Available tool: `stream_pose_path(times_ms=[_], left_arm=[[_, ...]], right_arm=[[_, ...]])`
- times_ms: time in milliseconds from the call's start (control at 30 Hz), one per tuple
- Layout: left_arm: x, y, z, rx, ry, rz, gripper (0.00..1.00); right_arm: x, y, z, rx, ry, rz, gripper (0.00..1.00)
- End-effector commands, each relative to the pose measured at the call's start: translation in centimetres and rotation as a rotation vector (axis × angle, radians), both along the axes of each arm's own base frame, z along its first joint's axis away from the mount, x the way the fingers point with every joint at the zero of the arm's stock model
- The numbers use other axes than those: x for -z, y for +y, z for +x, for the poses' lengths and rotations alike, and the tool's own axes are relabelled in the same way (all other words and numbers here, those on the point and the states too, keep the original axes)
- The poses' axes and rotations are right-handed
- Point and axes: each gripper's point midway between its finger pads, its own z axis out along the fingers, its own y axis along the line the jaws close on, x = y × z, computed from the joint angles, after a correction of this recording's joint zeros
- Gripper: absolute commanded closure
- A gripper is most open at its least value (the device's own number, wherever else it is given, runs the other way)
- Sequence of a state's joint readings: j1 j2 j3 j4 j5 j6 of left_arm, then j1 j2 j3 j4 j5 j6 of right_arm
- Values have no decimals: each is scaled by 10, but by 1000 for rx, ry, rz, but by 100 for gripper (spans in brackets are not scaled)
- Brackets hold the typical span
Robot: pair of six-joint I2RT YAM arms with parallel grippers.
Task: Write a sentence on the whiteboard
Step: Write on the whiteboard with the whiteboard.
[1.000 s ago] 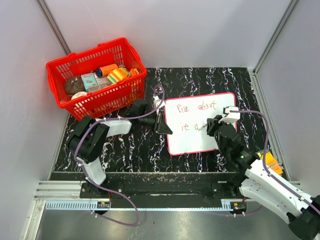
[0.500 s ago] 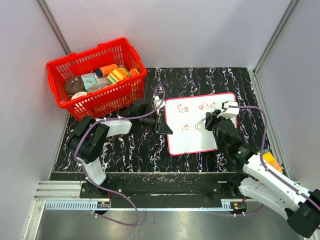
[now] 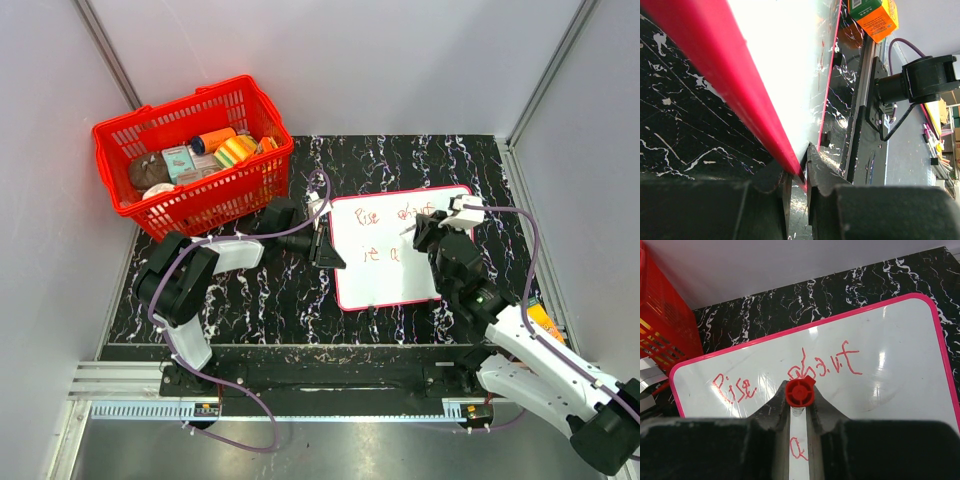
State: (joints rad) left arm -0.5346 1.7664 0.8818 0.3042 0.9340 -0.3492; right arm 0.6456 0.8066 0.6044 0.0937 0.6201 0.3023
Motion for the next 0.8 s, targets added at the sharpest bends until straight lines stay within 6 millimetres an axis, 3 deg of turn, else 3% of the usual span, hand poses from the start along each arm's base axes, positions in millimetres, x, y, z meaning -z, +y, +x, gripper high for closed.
stream_pose_path(times_ms=[0, 467, 767], left_arm=[[20, -2, -7, 17, -46, 77, 100], [20, -2, -7, 17, -47, 76, 100], [20, -2, -7, 17, -46, 77, 100]], right_arm=[[-23, -10, 2, 46, -68, 35, 100], [19, -13, 4, 59, 23, 6, 100], [41, -13, -8, 24, 86, 9, 100]])
